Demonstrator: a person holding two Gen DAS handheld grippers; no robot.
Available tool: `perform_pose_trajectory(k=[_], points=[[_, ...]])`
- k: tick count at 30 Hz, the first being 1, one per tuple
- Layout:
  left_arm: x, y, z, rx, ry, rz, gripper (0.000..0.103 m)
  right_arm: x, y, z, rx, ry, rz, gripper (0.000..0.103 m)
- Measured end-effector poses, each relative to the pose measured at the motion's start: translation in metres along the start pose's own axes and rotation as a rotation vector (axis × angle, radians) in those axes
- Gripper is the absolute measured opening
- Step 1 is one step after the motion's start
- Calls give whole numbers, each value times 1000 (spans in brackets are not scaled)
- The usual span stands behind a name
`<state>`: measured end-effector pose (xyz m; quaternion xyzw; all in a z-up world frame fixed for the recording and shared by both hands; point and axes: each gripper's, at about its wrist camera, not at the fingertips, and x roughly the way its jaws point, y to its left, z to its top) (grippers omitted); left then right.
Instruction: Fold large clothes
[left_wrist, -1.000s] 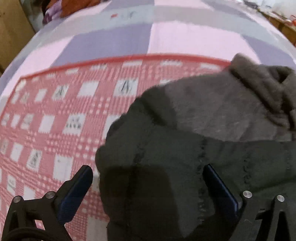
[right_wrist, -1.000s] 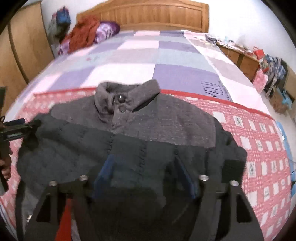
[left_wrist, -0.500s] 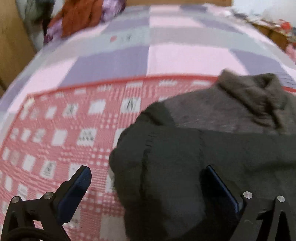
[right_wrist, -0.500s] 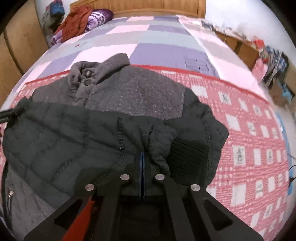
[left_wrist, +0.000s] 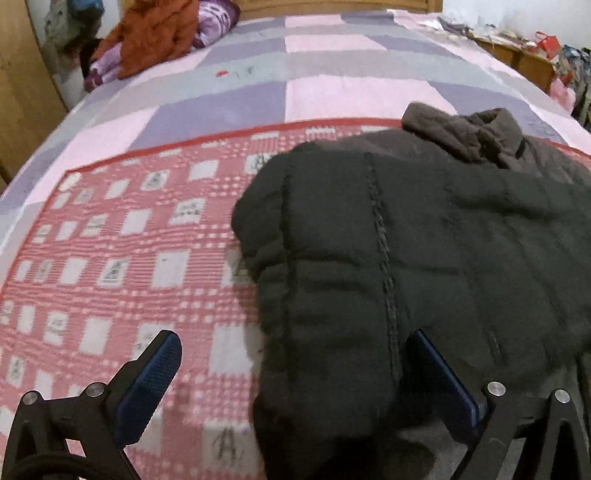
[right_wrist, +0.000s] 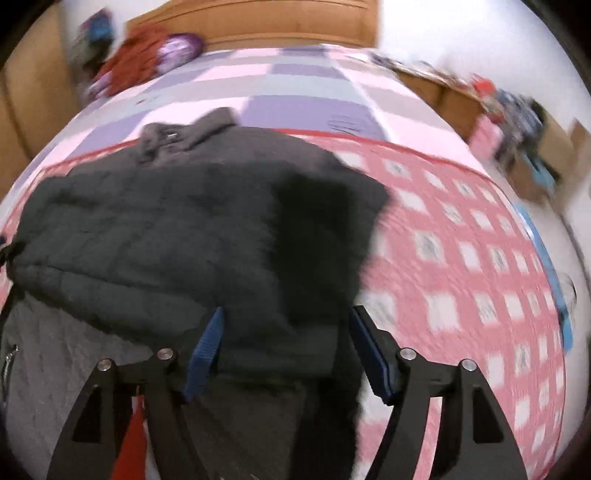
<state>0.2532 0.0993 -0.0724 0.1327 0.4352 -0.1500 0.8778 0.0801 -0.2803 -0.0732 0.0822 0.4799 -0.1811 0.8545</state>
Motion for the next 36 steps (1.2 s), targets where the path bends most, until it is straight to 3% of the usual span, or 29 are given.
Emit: perform_pose_trajectory(k=[3,7,11,13,15,18,22,25,30,36], points=[[-26,-6,-18,-21,-18,-43,102,-22,-2,-26,29,-2,-5,72],[-48,-28,-55,20,-5,-96,102,-47,34,-64,-60,-5,50,72],[-56,-53,-105,103,68,-96,102,-53,73,-106,-153,44,116,72],[-52,-58,-135,160,120,-54,102,-47,78,-127,-195,82,105,72],[-55,-45,-156,121,143,-67,102,-48,62,-141,-169,81,93,72],[-63,-24,-164,14,151,-103,103,-54,20,-156,-105,100,46,73],[-81,-21,-171,10,134,-55,103,-68,-10,-169,-68,114,23,73],[-95,-26,-181,39,125,-22,103,-83,-7,-180,-96,111,19,73],[-100,-9,-197,-22,162,-29,103,-91,-5,-201,-131,152,38,73],[-129,-11,-211,15,153,24,102,-124,-1,-212,-140,102,-8,73]])
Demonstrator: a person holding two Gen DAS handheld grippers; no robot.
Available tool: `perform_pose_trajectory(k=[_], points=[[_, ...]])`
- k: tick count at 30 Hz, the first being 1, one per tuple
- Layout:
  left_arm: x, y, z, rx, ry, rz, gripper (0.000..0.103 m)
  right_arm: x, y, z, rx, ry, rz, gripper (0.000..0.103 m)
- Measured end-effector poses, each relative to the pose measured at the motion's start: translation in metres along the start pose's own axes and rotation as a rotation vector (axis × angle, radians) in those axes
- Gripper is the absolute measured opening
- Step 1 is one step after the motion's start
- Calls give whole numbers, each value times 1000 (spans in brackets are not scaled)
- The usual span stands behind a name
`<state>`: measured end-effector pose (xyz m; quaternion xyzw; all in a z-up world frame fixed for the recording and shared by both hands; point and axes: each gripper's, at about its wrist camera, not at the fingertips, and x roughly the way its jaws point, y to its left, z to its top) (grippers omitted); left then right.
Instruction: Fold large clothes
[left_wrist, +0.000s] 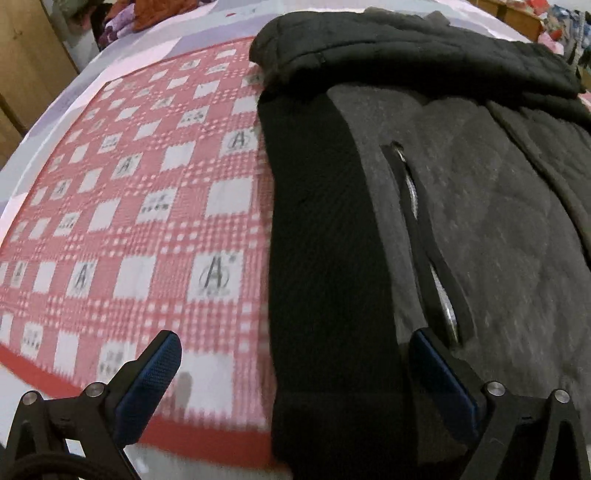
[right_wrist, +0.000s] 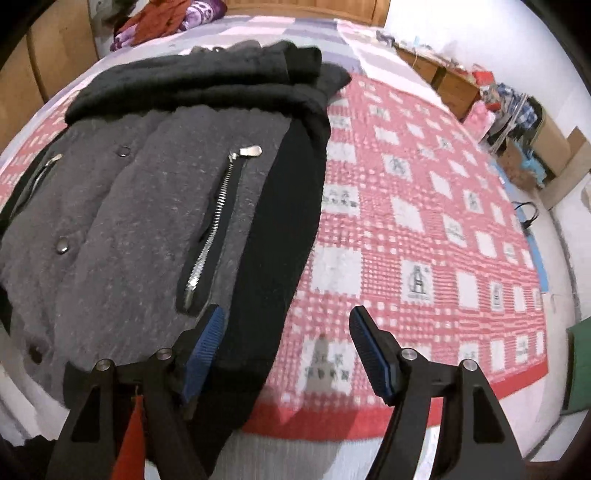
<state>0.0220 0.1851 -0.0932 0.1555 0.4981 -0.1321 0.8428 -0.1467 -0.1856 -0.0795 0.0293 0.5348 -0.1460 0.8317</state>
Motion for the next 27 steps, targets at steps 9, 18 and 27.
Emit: perform_pose_trajectory(k=[9,18,27], points=[[-20,37,-45,-113,70,101,102,-24,0,-33,-30,1,-45,73],[-9,5,-63,-12,115,84,102,-27,17,-62,-98,64,-32,73],[-21,3,-80,0,135,70,102,-21,13,-54,-58,63,-39,73]])
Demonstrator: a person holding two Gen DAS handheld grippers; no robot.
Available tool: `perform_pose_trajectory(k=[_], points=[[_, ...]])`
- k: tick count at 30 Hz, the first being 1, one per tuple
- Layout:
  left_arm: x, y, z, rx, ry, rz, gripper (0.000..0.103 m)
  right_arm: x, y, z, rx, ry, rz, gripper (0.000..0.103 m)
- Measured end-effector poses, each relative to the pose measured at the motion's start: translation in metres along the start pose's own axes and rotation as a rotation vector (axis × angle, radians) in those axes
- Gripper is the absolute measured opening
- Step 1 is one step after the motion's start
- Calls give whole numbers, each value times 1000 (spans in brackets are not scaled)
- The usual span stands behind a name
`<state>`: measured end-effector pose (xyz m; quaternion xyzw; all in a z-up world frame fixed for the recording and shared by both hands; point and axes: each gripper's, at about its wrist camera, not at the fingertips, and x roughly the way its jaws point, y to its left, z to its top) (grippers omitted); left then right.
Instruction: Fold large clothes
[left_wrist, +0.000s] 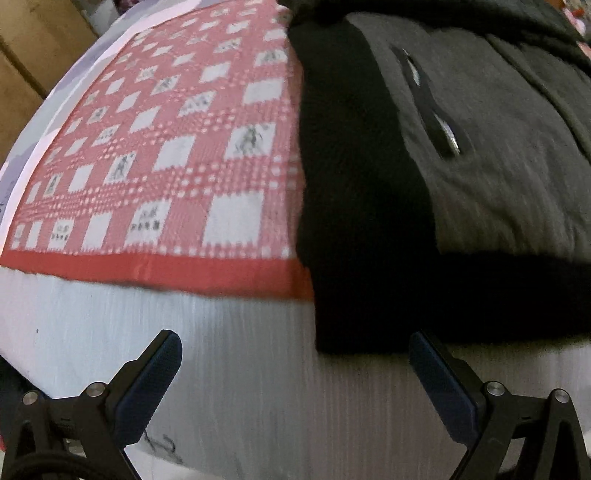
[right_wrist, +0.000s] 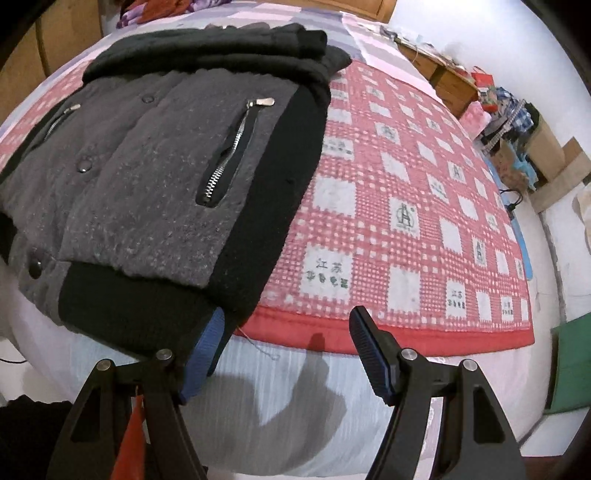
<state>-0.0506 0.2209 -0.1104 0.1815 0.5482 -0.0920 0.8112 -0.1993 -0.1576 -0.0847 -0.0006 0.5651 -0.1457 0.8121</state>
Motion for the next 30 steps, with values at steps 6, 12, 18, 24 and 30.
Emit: perform_pose_trajectory(k=[6,12,18,24,30], points=[[13,-2,-5,8,13,27,101,1,7,-5,-18,21,-4,73],[-5,22,26,-159,-123,55,100,-1,6,5,-7,-21,-36,73],[-4,22,31,-117,-128,50,100,-9,12,5,-12,-36,-43,73],[-2,-17,1,34,-64,-10,100,-13,24,-6,-62,-26,-28,73],[-7,-39,-14,95,-27,-66,100,-15,27,-7,-48,-26,-23,73]])
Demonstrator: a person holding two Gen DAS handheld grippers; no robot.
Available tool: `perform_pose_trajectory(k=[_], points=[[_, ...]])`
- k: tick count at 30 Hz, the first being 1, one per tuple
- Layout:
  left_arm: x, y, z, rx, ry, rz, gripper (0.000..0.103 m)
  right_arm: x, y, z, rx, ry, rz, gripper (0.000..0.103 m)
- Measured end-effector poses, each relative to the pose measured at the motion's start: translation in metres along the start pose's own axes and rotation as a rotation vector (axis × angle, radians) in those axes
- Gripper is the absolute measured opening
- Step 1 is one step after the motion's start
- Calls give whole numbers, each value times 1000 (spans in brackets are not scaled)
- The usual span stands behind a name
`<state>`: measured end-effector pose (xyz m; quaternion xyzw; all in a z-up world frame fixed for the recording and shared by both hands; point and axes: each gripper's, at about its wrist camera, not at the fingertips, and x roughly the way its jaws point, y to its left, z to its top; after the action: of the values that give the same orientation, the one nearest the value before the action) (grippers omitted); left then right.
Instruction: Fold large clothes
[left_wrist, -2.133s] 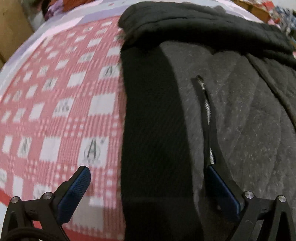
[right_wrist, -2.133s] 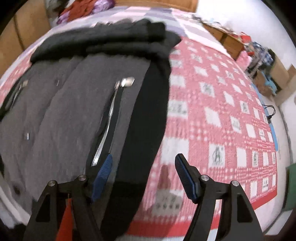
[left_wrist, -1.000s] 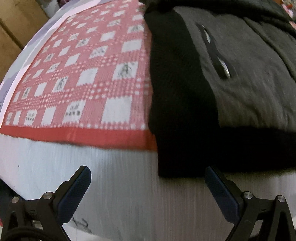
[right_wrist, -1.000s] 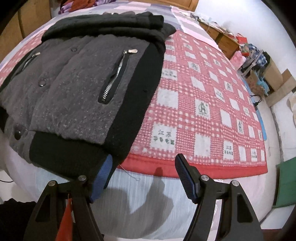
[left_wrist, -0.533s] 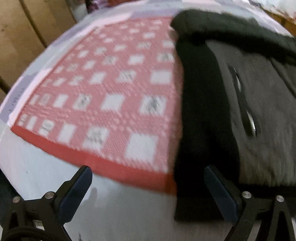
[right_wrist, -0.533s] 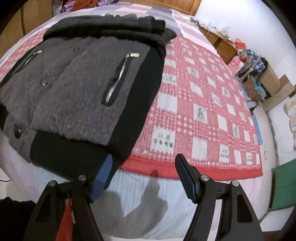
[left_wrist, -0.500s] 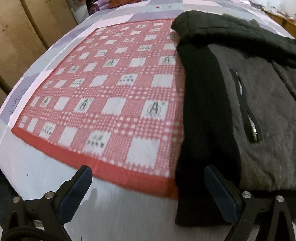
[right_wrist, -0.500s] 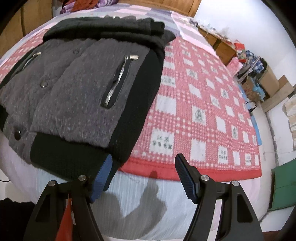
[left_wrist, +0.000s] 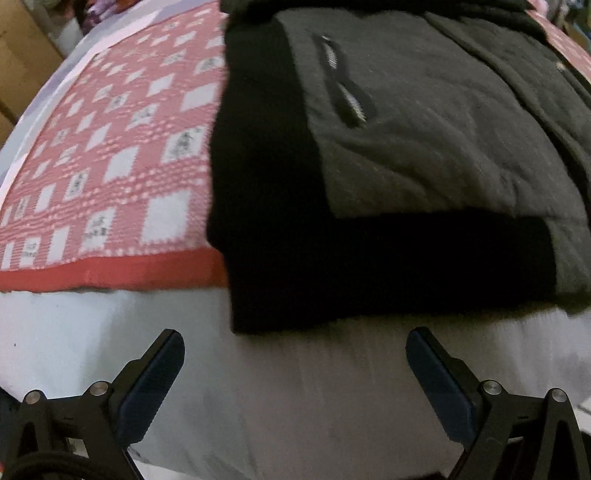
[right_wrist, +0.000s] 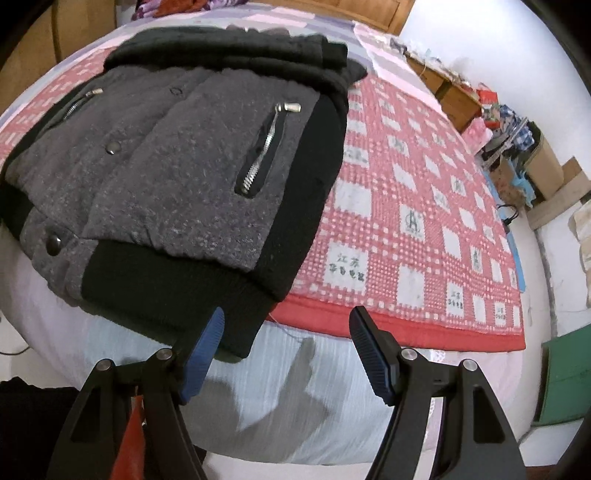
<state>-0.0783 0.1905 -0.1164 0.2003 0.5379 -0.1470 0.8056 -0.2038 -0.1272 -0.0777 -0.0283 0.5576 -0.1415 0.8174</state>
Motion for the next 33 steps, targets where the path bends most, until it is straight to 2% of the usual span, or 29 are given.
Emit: perform_pose_trajectory(k=[5,8,10,14,17,21,25,29,33], points=[[4,-8,-7,53,16,7,100,-5,13,-13,-69,21,28,73],[12,-8,-6,83,21,44,100,4,23,-14,-85,38,27,73],[17,-1,-2,63,17,64,100,9,23,-8,-65,34,23,73],[14,27,10,-51,-28,116,100,8,12,13,16,-37,-30,73],[7,36,15,-71,-73,149,100,1,2,23,56,-87,-68,73],[-2,38,21,-74,-113,143,100,1,4,26,63,-73,-66,73],[-11,44,36,-125,-172,131,100,0,3,28,81,-71,-65,73],[27,39,50,-83,-69,132,100,6,6,37,66,-74,-71,73],[38,33,41,-78,-50,130,100,22,14,33,62,7,-48,73]])
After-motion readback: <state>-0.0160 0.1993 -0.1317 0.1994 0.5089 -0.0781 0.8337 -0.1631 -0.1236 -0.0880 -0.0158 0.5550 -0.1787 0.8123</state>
